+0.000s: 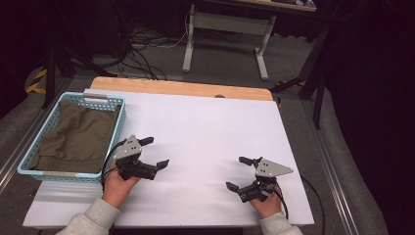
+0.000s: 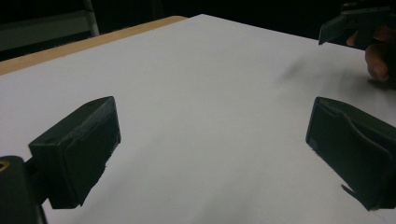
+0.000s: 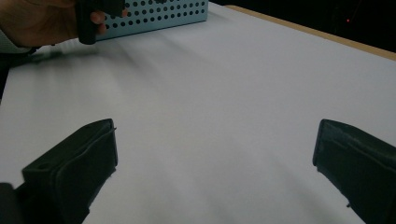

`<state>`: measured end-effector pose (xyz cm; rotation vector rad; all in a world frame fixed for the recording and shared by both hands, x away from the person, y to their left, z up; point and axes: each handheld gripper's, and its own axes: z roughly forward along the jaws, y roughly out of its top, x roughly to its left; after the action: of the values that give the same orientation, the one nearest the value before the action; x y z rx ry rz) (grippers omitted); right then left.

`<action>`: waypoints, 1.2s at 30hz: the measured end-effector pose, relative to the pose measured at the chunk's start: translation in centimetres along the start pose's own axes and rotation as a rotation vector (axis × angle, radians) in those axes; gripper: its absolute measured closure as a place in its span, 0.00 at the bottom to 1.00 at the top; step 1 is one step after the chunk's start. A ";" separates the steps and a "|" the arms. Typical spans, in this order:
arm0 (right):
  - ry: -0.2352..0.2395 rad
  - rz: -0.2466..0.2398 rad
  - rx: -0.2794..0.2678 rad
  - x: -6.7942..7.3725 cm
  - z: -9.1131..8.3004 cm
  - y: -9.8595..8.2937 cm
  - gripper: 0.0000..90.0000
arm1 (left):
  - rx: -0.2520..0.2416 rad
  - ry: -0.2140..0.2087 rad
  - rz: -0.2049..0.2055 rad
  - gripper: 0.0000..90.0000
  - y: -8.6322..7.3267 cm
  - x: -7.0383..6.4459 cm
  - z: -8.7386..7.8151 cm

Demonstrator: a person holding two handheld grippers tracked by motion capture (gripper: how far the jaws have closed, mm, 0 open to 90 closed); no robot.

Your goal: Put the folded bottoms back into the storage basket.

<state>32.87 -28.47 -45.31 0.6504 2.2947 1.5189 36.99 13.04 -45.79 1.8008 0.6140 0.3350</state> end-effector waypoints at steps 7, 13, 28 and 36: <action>0.004 -0.001 0.000 0.0 0.0 0.0 0.01 | 0.039 -0.015 0.026 0.04 -1.0 -0.3 0.7; 0.011 -0.003 -0.004 0.1 0.0 0.0 0.01 | 0.038 -0.027 0.039 0.03 -1.1 -0.4 0.7; 0.018 -0.004 -0.005 0.1 0.0 0.0 0.00 | 0.071 -0.053 0.035 0.02 -1.5 -0.2 1.1; 0.019 -0.006 -0.007 0.1 0.0 0.0 0.01 | 0.076 -0.045 0.046 0.02 -1.5 -0.3 1.1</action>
<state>32.75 -28.40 -45.31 0.6295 2.3020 1.5355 36.97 12.31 -47.52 1.8923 0.5612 0.3053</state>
